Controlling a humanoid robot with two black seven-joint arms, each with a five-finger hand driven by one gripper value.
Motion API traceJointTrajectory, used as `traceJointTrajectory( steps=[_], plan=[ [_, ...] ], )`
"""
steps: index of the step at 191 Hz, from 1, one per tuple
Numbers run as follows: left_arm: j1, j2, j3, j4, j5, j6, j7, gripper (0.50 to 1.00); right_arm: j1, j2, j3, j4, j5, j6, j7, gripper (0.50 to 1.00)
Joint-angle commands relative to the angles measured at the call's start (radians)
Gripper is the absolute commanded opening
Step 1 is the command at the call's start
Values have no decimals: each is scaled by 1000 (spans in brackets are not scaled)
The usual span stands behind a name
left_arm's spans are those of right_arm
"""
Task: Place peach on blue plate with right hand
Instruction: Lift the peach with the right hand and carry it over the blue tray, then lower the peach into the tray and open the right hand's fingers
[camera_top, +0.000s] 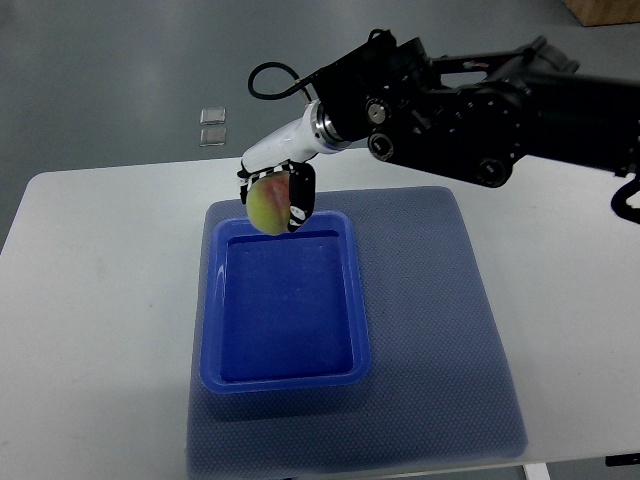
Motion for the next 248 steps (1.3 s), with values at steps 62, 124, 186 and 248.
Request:
traceJointTrajectory(
  steps=[62, 124, 186, 248],
  plan=[
    [0, 0, 0, 6, 0, 0, 0, 1000, -192, 34, 2, -113, -2, -38, 0, 500],
    [1, 0, 0, 5, 0, 0, 2, 1000, -234, 34, 8, -99, 1, -105, 6, 500],
    [0, 0, 0, 5, 0, 0, 2, 1000, -292, 34, 6, -53, 1, -142, 12, 554],
    [0, 0, 0, 5, 0, 0, 2, 1000, -290, 34, 6, -53, 1, -128, 10, 917]
  ],
)
